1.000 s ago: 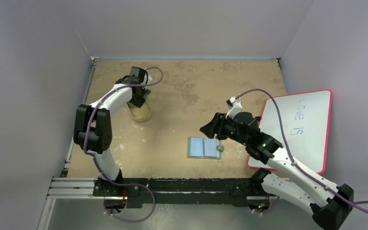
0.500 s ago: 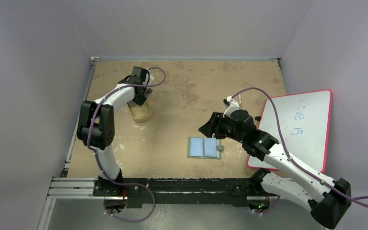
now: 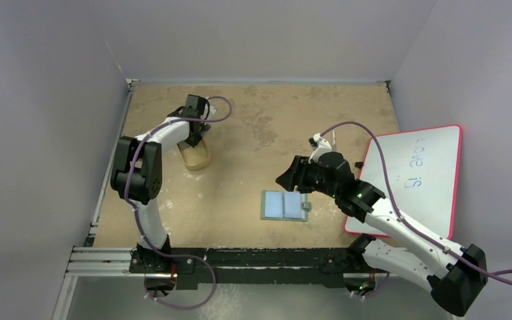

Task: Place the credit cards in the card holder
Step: Pick up the credit card from the storage box.

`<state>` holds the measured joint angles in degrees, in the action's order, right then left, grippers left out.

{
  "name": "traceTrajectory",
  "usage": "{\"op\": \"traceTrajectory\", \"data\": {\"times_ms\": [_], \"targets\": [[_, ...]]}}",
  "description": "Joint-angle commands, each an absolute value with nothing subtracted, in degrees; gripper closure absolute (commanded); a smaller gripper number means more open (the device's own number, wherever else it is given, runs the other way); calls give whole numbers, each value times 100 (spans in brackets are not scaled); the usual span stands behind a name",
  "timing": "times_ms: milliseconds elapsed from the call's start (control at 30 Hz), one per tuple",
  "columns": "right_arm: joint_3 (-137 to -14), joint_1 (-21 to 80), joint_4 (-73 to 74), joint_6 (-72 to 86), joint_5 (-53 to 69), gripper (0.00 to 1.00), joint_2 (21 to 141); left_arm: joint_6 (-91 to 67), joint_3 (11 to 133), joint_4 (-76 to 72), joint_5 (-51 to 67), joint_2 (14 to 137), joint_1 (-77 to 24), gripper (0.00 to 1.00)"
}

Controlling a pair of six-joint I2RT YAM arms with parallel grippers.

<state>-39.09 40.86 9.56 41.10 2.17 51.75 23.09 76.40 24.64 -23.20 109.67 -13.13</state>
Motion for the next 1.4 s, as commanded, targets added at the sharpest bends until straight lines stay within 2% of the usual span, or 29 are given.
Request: {"op": "traceTrajectory", "data": {"times_ms": [0,200,500,733,900,1167,1367], "targets": [[-4144,4101,753,4122,105,40,5080,2447,7900,2206,-2591,10950,-1260,42],[-4102,4102,773,4122,85,40,4966,2427,7993,2340,-2523,10920,-1276,55],[-4146,4104,779,4135,174,40,4999,2306,8166,2528,-2531,10785,-1318,67],[-4089,4104,753,4158,229,40,4991,1827,8466,3392,-2643,10737,-1524,99],[-4027,4097,744,4161,415,40,5139,1036,8570,3788,-1918,10324,-1691,100],[-3654,4094,1069,4526,45,40,5355,140,8263,3480,-485,9438,-1695,100],[-3749,3679,1828,4474,-469,39,5838,-1595,7767,2856,650,9034,-1692,100]]}}
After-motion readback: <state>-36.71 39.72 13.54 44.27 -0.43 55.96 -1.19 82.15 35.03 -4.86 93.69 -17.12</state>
